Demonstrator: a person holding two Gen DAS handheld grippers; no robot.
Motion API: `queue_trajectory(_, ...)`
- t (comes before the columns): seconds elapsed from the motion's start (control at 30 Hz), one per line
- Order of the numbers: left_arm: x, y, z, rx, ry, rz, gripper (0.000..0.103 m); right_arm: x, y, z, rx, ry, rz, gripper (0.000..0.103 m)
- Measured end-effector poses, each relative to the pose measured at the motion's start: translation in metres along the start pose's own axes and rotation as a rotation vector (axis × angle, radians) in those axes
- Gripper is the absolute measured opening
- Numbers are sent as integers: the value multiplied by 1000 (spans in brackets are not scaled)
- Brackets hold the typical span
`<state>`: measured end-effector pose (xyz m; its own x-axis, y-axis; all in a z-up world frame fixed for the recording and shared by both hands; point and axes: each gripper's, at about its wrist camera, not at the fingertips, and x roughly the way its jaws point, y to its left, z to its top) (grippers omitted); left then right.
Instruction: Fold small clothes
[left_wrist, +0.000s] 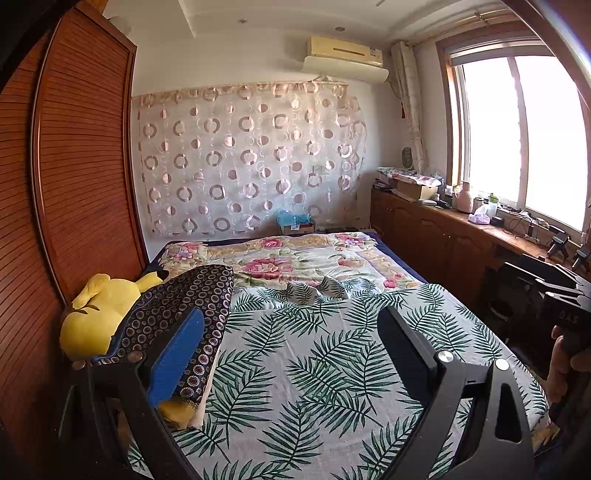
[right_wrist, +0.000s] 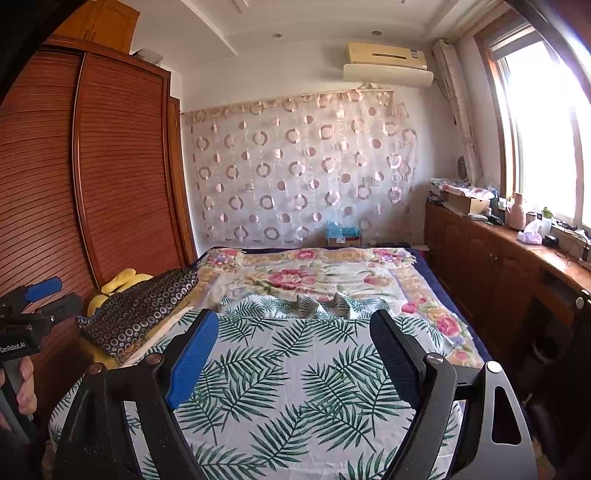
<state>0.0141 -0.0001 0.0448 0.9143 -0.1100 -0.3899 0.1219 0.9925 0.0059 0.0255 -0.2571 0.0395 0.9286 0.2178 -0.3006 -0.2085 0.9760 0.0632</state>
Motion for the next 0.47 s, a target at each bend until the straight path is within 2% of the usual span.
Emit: queue_trajectory(0.47,0,0,0,2,-3,0,95,2,-2,0,0,5,9,85)
